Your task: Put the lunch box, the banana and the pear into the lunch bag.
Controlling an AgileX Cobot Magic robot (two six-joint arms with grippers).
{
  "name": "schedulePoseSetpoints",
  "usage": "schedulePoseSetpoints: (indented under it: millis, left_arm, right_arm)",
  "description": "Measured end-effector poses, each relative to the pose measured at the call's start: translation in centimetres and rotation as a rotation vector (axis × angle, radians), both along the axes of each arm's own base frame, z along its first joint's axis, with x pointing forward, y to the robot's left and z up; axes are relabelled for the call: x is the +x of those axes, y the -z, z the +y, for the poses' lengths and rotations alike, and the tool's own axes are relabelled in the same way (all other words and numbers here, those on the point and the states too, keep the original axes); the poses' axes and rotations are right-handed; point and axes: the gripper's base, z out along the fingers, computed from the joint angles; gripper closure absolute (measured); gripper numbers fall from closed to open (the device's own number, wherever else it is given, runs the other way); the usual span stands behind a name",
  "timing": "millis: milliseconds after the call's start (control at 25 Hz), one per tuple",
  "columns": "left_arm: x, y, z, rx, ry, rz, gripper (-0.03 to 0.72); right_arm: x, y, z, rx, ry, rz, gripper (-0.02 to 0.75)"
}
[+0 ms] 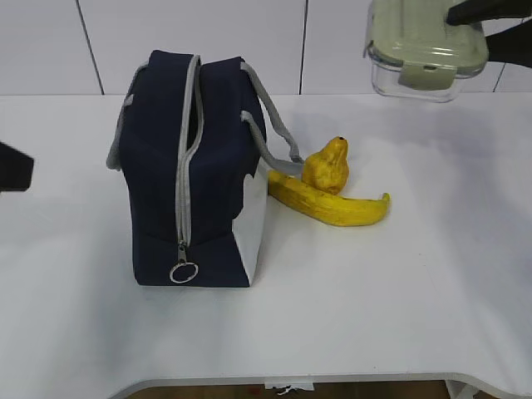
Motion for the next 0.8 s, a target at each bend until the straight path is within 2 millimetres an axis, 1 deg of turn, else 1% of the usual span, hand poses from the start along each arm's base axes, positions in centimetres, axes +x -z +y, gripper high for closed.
schedulePoseSetpoints:
  millis: [40,80,120,160,240,280,320,360,400,440,480,520,560,600,680,720,800]
  left_arm:
    - [0.8,-0.1,-0.1,-0.005,0.011,-0.002,0.272]
    - [0.9,-0.7,-0.2,-0.018,0.01,-0.02,0.27]
    - [3.5,-0.3,-0.4,0.0,0.04,-0.008,0.269]
    - [4.4,-0.4,-0.5,0.006,0.049,-0.014,0.269]
    - [6.3,1.1,-0.6,0.022,0.069,0.042,0.269]
    - [7.4,-1.0,-0.7,0.019,0.074,-0.034,0.269]
    - [7.4,-1.0,-0.7,0.019,0.074,-0.034,0.269]
    - [9.6,-1.2,-0.9,0.028,0.086,-0.042,0.269]
    - [10.7,-1.4,-0.9,0.03,0.088,-0.046,0.269]
    - [11.3,-1.1,-1.0,0.031,0.09,-0.034,0.269]
    - [12.4,-0.7,-1.1,0.031,0.092,-0.02,0.269]
    - [12.6,-1.4,-1.1,0.031,0.093,-0.045,0.269]
    - [14.5,-0.5,-1.4,0.032,0.102,-0.014,0.269]
    - [14.6,-1.1,-1.4,0.031,0.103,-0.034,0.269]
    - [15.8,0.5,-2.1,0.032,0.126,0.017,0.269]
    - [16.3,1.7,-2.6,0.032,0.151,0.063,0.269]
    - [16.6,2.7,-3.3,0.034,0.173,0.092,0.269]
  right_arm:
    - [0.0,0.0,0.4,0.002,-0.01,-0.001,0.377]
    - [0.1,0.0,1.3,0.004,-0.035,-0.001,0.377]
    - [0.1,0.0,2.0,0.004,-0.053,-0.001,0.377]
    - [0.1,0.0,2.7,0.004,-0.072,-0.001,0.377]
    - [0.0,0.0,3.9,0.006,-0.105,-0.001,0.377]
    - [0.0,-0.1,4.6,0.014,-0.124,-0.003,0.377]
    - [0.0,-0.2,5.4,0.024,-0.143,-0.005,0.377]
    - [-0.1,-0.3,6.2,0.037,-0.162,-0.007,0.377]
    - [-0.1,-0.4,6.9,0.047,-0.178,-0.009,0.377]
    - [-0.2,-0.5,7.7,0.058,-0.194,-0.011,0.377]
    - [-0.2,-0.6,8.3,0.065,-0.199,-0.021,0.377]
    - [-0.1,-0.6,8.9,0.071,-0.202,-0.031,0.377]
    - [-0.1,-0.8,9.5,0.079,-0.201,-0.041,0.377]
    - [-0.1,-0.9,10.2,0.09,-0.203,-0.053,0.377]
    - [0.1,-1.0,10.9,0.112,-0.194,-0.072,0.377]
    - [0.2,-1.0,11.4,0.131,-0.195,-0.069,0.377]
    - [0.5,-0.6,12.1,0.153,-0.202,-0.064,0.377]
